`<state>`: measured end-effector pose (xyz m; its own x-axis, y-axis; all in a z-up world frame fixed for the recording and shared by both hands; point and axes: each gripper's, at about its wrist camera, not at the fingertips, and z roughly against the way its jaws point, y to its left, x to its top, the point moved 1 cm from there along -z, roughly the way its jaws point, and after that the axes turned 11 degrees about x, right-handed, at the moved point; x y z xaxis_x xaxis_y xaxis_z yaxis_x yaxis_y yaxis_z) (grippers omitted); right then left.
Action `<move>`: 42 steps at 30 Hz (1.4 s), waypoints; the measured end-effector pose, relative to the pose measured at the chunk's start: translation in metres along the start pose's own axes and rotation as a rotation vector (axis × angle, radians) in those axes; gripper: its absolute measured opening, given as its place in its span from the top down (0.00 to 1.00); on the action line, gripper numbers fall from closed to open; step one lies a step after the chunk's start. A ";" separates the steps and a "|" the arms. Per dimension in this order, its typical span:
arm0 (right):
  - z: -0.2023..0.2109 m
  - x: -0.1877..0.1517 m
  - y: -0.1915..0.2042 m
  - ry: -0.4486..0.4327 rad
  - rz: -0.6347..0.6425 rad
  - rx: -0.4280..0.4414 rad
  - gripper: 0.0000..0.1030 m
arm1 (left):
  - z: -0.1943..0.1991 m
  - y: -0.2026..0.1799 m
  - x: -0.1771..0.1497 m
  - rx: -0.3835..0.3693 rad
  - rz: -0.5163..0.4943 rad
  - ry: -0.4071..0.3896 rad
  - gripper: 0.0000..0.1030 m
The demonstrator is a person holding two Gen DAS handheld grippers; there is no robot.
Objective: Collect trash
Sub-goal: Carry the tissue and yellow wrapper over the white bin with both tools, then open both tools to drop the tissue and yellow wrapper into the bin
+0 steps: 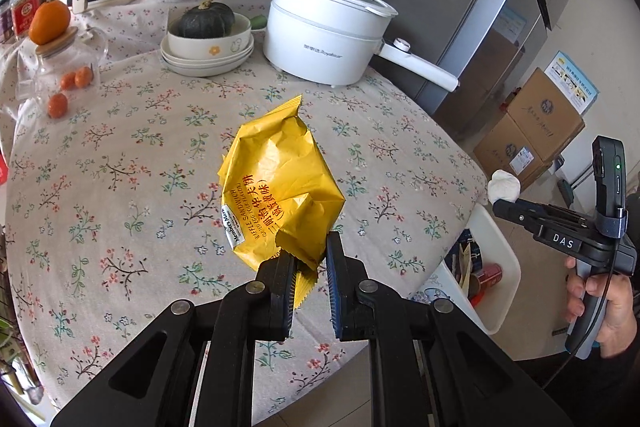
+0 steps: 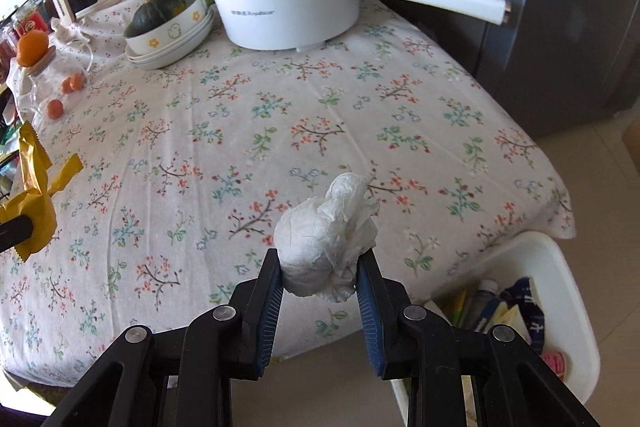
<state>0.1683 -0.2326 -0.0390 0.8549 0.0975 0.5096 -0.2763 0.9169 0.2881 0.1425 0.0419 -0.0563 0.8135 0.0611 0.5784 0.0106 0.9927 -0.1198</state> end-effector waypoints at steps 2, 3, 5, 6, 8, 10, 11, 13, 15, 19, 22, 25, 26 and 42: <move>0.006 -0.006 -0.012 0.005 -0.013 -0.008 0.69 | -0.004 -0.013 0.000 -0.006 -0.019 0.006 0.86; 0.009 -0.009 -0.017 0.009 -0.019 -0.014 0.69 | -0.006 -0.019 -0.001 -0.009 -0.029 0.009 0.86; 0.014 -0.017 -0.029 0.019 -0.031 -0.027 0.69 | -0.010 -0.031 -0.001 -0.015 -0.047 0.014 0.86; 0.017 -0.021 -0.036 0.024 -0.038 -0.033 0.69 | -0.012 -0.037 -0.001 -0.018 -0.056 0.017 0.86; 0.020 -0.029 -0.048 0.035 -0.051 -0.045 0.69 | -0.016 -0.051 -0.002 -0.022 -0.076 0.022 0.86; 0.022 -0.035 -0.060 0.046 -0.068 -0.058 0.69 | -0.021 -0.064 -0.002 -0.028 -0.094 0.028 0.86; 0.023 -0.038 -0.067 0.052 -0.077 -0.063 0.69 | -0.023 -0.070 -0.002 -0.030 -0.103 0.031 0.86; 0.025 -0.044 -0.078 0.063 -0.096 -0.074 0.69 | -0.028 -0.083 -0.003 -0.037 -0.120 0.039 0.86; 0.026 -0.050 -0.090 0.072 -0.114 -0.082 0.69 | -0.033 -0.096 -0.005 -0.045 -0.137 0.046 0.86; 0.026 -0.060 -0.109 0.098 -0.143 -0.095 0.69 | -0.041 -0.122 -0.009 -0.062 -0.175 0.059 0.86; 0.024 -0.069 -0.122 0.117 -0.166 -0.105 0.69 | -0.048 -0.141 -0.010 -0.074 -0.204 0.067 0.86; 0.021 -0.076 -0.137 0.138 -0.195 -0.114 0.69 | -0.053 -0.158 -0.012 -0.085 -0.227 0.076 0.86; 0.019 -0.078 -0.142 0.145 -0.207 -0.116 0.69 | -0.055 -0.163 -0.013 -0.088 -0.233 0.079 0.86; 0.025 -0.085 -0.188 0.131 -0.394 -0.111 0.46 | -0.075 -0.210 -0.024 -0.138 -0.310 0.120 0.86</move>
<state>0.1370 -0.4231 -0.1160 0.9362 -0.2269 0.2685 0.1256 0.9293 0.3474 0.1639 -0.1755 -0.1056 0.8219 -0.2615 0.5060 0.3392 0.9384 -0.0661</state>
